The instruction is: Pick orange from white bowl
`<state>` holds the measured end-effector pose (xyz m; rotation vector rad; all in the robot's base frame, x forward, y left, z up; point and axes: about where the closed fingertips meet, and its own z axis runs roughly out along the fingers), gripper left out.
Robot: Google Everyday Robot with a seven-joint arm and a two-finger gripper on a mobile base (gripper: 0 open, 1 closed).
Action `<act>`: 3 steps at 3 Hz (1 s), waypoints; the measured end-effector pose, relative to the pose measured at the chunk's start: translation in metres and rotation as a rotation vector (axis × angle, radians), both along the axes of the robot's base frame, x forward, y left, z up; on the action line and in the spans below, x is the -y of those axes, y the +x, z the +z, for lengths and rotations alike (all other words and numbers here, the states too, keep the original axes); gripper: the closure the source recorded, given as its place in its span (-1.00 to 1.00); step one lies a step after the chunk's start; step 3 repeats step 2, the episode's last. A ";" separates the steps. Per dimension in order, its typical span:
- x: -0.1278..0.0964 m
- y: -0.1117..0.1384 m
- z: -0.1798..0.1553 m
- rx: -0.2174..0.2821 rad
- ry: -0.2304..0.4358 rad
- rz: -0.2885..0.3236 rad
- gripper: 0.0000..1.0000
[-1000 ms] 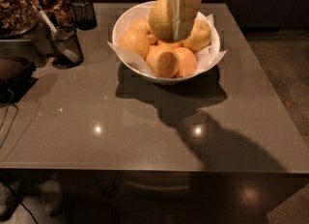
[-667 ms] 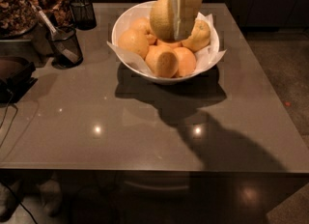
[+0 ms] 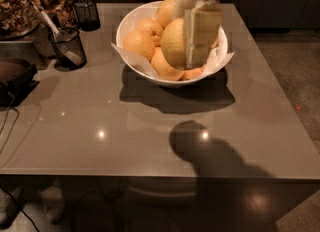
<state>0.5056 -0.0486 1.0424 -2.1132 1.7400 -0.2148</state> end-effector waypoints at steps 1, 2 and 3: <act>-0.003 -0.028 -0.001 -0.022 0.019 -0.035 1.00; -0.003 -0.028 -0.001 -0.022 0.019 -0.035 1.00; -0.003 -0.028 -0.001 -0.022 0.019 -0.035 1.00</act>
Offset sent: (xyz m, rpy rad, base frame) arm -0.0253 0.0012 -0.0041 0.0096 0.0322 -0.0321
